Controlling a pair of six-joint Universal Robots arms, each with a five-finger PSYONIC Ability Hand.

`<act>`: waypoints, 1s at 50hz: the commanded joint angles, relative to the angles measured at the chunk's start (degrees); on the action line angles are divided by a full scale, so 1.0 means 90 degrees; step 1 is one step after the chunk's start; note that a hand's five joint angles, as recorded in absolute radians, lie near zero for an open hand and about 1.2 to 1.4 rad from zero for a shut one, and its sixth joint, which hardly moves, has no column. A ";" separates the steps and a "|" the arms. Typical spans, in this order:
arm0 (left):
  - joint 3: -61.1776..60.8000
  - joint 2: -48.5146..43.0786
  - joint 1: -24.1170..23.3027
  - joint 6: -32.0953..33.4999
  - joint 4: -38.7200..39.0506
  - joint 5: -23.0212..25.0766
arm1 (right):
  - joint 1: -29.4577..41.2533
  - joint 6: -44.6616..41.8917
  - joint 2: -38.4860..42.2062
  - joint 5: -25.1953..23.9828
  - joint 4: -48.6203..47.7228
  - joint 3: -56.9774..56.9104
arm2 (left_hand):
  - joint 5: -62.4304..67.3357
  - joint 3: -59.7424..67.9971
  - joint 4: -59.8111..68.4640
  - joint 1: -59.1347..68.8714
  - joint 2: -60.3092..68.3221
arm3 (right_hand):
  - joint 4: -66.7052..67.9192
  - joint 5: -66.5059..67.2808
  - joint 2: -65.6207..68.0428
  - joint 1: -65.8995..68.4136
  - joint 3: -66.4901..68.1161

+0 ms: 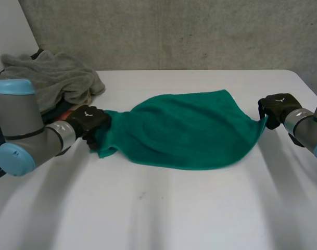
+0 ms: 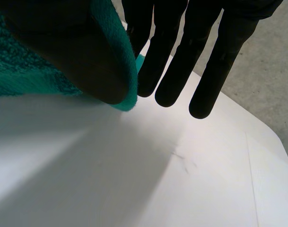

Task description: Fold the laundry.

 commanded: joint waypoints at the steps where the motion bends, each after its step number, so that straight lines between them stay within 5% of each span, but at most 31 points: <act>1: 0.0084 -0.0100 -0.0366 -0.0196 0.0049 -0.0066 | 0.0018 -0.0019 0.0006 -0.0001 0.0001 0.0023 | 0.0377 0.0271 0.0334 0.0249 0.0306 | 0.1252 0.1301 0.1389 0.1675 0.1306; 16: 0.0553 -0.0500 -0.0787 -0.0108 0.0274 -0.0515 | -0.0031 -0.0029 -0.0023 -0.0001 0.0001 0.0032 | 0.0879 0.0773 0.0837 0.0752 0.0808 | 0.1252 0.1301 0.1389 0.1675 0.1306; 17: 0.0602 -0.0529 -0.0806 -0.0128 0.0293 -0.0534 | -0.0041 -0.0029 -0.0023 -0.0001 0.0001 0.0032 | 0.1307 0.1201 0.1264 0.1179 0.1236 | 0.1252 0.1301 0.1389 0.1675 0.1306; 20: 0.0826 -0.0656 -0.0826 -0.0118 0.0303 -0.0651 | -0.0050 -0.0029 -0.0043 -0.0001 0.0021 0.0023 | 0.5521 0.5415 0.5478 0.5393 0.5450 | 0.1252 0.1301 0.1389 0.1675 0.1306; 23: 0.0944 -0.0511 -0.0796 -0.0176 0.0128 -0.0973 | -0.0060 -0.0048 -0.0150 0.0047 0.0098 0.0003 | 0.5608 0.5502 0.5565 0.5480 0.5537 | 0.1252 0.1301 0.1389 0.1675 0.1306; 32: 0.0329 0.2659 -0.0611 -0.0908 -0.0058 -0.1042 | -0.0353 0.0068 -0.1826 0.0038 0.1035 -0.0338 | 0.5608 0.5502 0.5565 0.5480 0.5537 | 0.1252 0.1301 0.1389 0.1675 0.1306; 37: 0.0504 0.3240 -0.0475 -0.0987 -0.0243 -0.1140 | -0.0539 0.0274 -0.2533 0.0057 0.1455 -0.0719 | 0.5608 0.5502 0.5565 0.5480 0.5537 | 0.1252 0.1301 0.1389 0.1675 0.1306; 44: 0.1187 0.2431 -0.0123 -0.0441 -0.1940 -0.1257 | -0.0617 -0.0242 -0.2231 -0.0089 0.3026 -0.1295 | 0.5608 0.5502 0.5565 0.5480 0.5537 | 0.1252 0.1301 0.1389 0.1675 0.1306; 50: 0.2298 0.0725 -0.0152 -0.0099 -0.3163 -0.1325 | -0.0208 -0.1239 -0.1285 -0.0021 0.3791 -0.1802 | 0.5608 0.5502 0.5565 0.5480 0.5537 | 0.1252 0.1301 0.1389 0.1675 0.1306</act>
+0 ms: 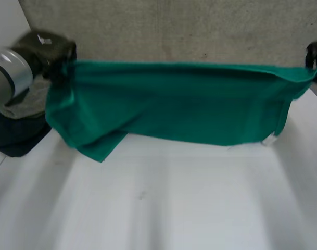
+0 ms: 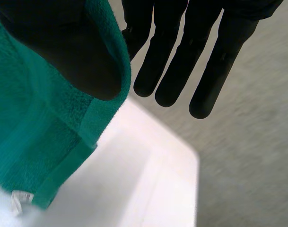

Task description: Fold the laundry.

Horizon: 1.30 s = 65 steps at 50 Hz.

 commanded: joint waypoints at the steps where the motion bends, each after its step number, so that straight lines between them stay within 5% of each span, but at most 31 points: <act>1: 0.1211 -0.1766 -0.0011 0.0329 -0.1026 -0.0078 | 0.0421 -0.0769 0.0992 0.0063 0.0538 -0.0525 | 0.1563 0.1340 0.1265 0.1617 0.1285 | 0.1252 0.1301 0.1389 0.1675 0.1306; 5: 0.2509 -0.2519 -0.0147 0.0377 -0.0471 -0.0167 | 0.0655 -0.0135 0.1539 0.0336 -0.0642 -0.1032 | 0.1563 0.1340 0.1265 0.1617 0.1285 | 0.1252 0.1301 0.1389 0.1675 0.1306; 10: 0.4100 -0.2531 -0.0342 0.0261 0.1214 -0.0254 | 0.0783 0.1288 0.1774 0.1008 -0.3293 -0.1647 | 0.1563 0.1340 0.1265 0.1617 0.1285 | 0.1252 0.1301 0.1389 0.1675 0.1306; 17: 0.3881 -0.1818 -0.0392 -0.0383 0.3629 -0.0664 | 0.0607 0.2346 0.1462 0.1811 -0.5448 -0.1785 | 0.1563 0.1340 0.1265 0.1617 0.1285 | 0.1252 0.1301 0.1389 0.1675 0.1306; 30: 0.1332 -0.1563 -0.0079 -0.0267 0.3261 -0.0352 | 0.0539 0.2356 0.1530 0.0680 -0.4152 -0.1122 | 0.1563 0.1340 0.1265 0.1617 0.1285 | 0.1252 0.1301 0.1389 0.1675 0.1306; 44: -0.0388 -0.3066 0.0194 0.1432 0.3222 -0.0108 | 0.0451 0.1049 0.2643 0.0064 -0.3439 0.0315 | 0.1563 0.1340 0.1265 0.1617 0.1285 | 0.1252 0.1301 0.1389 0.1675 0.1306; 54: -0.0428 -0.3261 0.0155 0.1618 0.3212 -0.0118 | 0.0343 0.0813 0.2790 0.0054 -0.3028 0.0295 | -0.1906 -0.2129 -0.2204 -0.1852 -0.2184 | 0.1252 0.1301 0.1389 0.1675 0.1306; 65: -0.0203 -0.3565 0.0262 0.2164 0.3173 -0.0313 | 0.0265 0.0862 0.2761 0.0015 -0.3028 0.0353 | -0.2846 -0.3068 -0.3144 -0.2791 -0.3123 | 0.1252 0.1301 0.1389 0.1675 0.1306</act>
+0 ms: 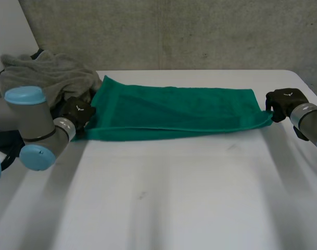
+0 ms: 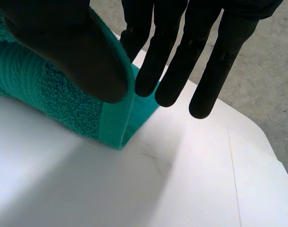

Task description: Fold the laundry.

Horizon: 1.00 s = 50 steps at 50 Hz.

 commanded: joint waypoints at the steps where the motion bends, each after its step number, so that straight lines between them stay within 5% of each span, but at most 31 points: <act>1: 0.0092 -0.0099 0.0071 0.0352 -0.0046 -0.0088 | -0.0038 0.0026 -0.0026 -0.0033 -0.0017 0.0028 | 0.0214 0.0156 0.0186 0.0151 0.0173 | 0.1252 0.1291 0.1389 0.1675 0.1297; 6: 0.0063 -0.0089 0.0051 0.0274 -0.0192 0.0029 | -0.0028 0.0007 -0.0065 -0.0043 -0.0008 0.0029 | 0.0287 0.0230 0.0260 0.0224 0.0246 | 0.1252 0.1291 0.1389 0.1675 0.1297; 10: -0.0054 0.0106 0.0061 0.0206 -0.0688 0.0253 | -0.0028 0.0007 -0.0143 -0.0014 0.0031 0.0038 | 0.4643 0.4585 0.4615 0.4580 0.4601 | 0.1252 0.1291 0.1389 0.1675 0.1297; 20: -0.1030 0.1463 0.0100 0.0020 -0.2290 0.0469 | -0.0184 -0.0587 -0.0534 -0.0589 0.1445 -0.0186 | 0.4660 0.4602 0.4632 0.4596 0.4618 | 0.1252 0.1291 0.1389 0.1675 0.1297; 24: -0.1809 0.2291 0.0139 0.0292 -0.3372 0.0284 | -0.0457 -0.1814 -0.0680 -0.1029 0.3092 -0.0323 | 0.4660 0.4602 0.4632 0.4596 0.4618 | 0.1252 0.1291 0.1389 0.1675 0.1297; 33: -0.3110 0.3573 0.0081 0.1113 -0.4870 -0.0019 | -0.1073 -0.4162 -0.1022 -0.1068 0.5734 0.0048 | 0.4660 0.4602 0.4632 0.4596 0.4618 | 0.1252 0.1291 0.1389 0.1675 0.1297; 40: -0.2614 0.3457 -0.0124 0.1221 -0.4305 -0.0156 | -0.1200 -0.3472 -0.0886 -0.1185 0.4760 -0.0010 | 0.4660 0.4602 0.4632 0.4596 0.4618 | 0.1252 0.1291 0.1389 0.1675 0.1297; 50: 0.0090 0.1710 -0.0632 -0.0028 -0.2917 -0.0634 | -0.0800 -0.1186 -0.0349 -0.0971 0.2416 -0.0040 | 0.4660 0.4602 0.4632 0.4596 0.4618 | 0.1252 0.1291 0.1389 0.1675 0.1297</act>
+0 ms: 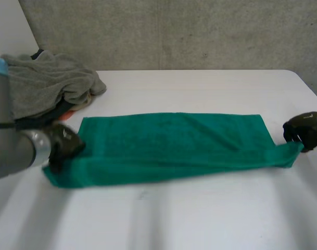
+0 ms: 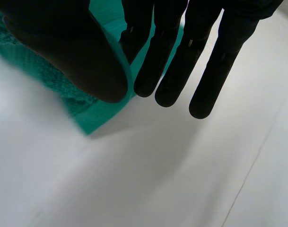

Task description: Fold the laundry.

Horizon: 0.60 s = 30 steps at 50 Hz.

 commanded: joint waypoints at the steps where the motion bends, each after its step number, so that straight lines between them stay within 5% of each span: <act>1: 0.2075 -0.1441 -0.0384 -0.0910 0.0834 -0.0306 | 0.0368 0.1445 0.0389 0.0270 -0.1657 -0.0038 | 0.1506 0.1325 0.1288 0.1494 0.1284 | 0.1252 0.1290 0.1389 0.1675 0.1297; 7: 0.4055 -0.2982 -0.0560 -0.0814 0.0786 -0.0765 | 0.0699 0.1826 0.0779 0.0913 -0.2770 -0.0310 | 0.1506 0.1325 0.1288 0.1494 0.1284 | 0.1252 0.1290 0.1389 0.1675 0.1297; 14: 0.5668 -0.4165 -0.0619 -0.0267 0.0707 -0.0990 | 0.1002 0.1856 0.1326 0.1178 -0.2850 -0.0994 | 0.1506 0.1325 0.1288 0.1494 0.1284 | 0.1252 0.1290 0.1389 0.1675 0.1297; 30: 0.6560 -0.4802 -0.0531 0.0115 0.1829 -0.1049 | 0.1305 0.2071 0.2205 0.1451 -0.3240 -0.2127 | 0.1506 0.1325 0.1288 0.1494 0.1284 | 0.1252 0.1290 0.1389 0.1675 0.1297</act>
